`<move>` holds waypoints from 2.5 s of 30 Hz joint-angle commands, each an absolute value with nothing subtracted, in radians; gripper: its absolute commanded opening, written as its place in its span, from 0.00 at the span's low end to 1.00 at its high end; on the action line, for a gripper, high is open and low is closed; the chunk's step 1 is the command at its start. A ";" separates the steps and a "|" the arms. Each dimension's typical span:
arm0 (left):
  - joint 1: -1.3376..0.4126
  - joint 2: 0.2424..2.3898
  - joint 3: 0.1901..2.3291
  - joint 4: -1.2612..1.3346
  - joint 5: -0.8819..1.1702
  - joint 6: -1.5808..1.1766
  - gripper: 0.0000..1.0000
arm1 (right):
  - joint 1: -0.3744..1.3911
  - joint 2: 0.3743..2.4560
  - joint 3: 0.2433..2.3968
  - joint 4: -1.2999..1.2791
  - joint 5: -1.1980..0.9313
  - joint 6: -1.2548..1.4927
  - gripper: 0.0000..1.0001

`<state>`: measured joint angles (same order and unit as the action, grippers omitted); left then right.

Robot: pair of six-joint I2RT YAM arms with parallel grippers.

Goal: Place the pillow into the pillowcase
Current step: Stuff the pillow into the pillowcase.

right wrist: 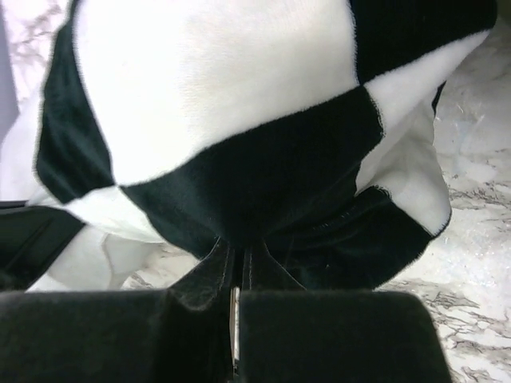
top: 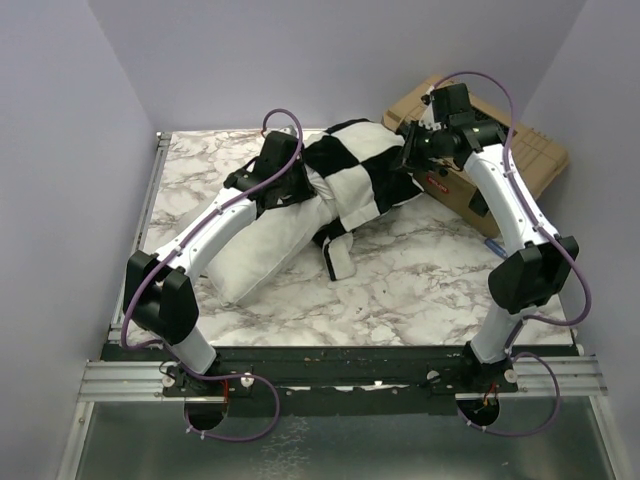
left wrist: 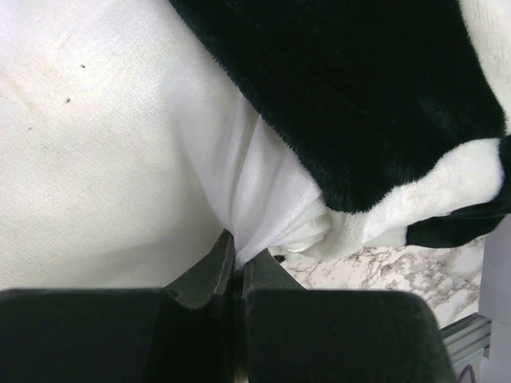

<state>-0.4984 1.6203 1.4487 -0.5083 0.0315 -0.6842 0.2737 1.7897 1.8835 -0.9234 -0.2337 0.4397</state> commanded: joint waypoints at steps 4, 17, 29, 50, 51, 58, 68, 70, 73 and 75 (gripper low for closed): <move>-0.494 1.597 1.447 -0.472 0.016 -0.671 0.00 | 0.278 1.726 2.048 -1.083 -0.346 0.378 0.00; -0.505 1.642 1.491 -0.527 -0.108 -0.706 0.00 | 0.280 1.623 1.856 -0.839 -0.969 0.402 0.00; -0.525 1.659 1.600 -0.521 -0.041 -0.672 0.00 | 0.287 1.634 1.903 -1.032 -0.362 0.373 0.67; -0.340 1.375 1.461 -1.091 -0.524 -0.456 0.99 | 0.571 1.862 2.164 -1.075 -0.189 0.243 0.91; -0.296 1.341 1.409 -1.095 -0.523 -0.473 0.99 | 0.598 1.893 2.174 -1.065 -0.194 0.250 0.91; -0.031 1.132 1.043 -0.915 -0.216 -0.574 0.99 | 0.743 2.086 2.318 -1.031 -0.218 0.307 1.00; -0.056 1.160 0.907 -0.331 0.347 -0.771 0.05 | 0.803 2.049 2.181 -0.904 -0.271 0.307 1.00; -0.090 1.187 0.974 -0.325 0.362 -0.795 0.00 | 0.805 2.033 2.131 -0.830 -0.306 0.328 1.00; -0.152 1.226 1.064 -0.322 0.375 -0.824 0.00 | 0.806 2.072 2.124 -0.752 -0.386 0.363 1.00; -0.181 1.239 1.111 -0.321 0.368 -0.846 0.00 | 0.809 2.113 2.137 -0.725 -0.419 0.399 1.00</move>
<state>-0.1074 1.2167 0.9997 -0.4637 0.2253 -0.7586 0.7975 2.0754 2.1292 -0.8627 -0.3103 0.3336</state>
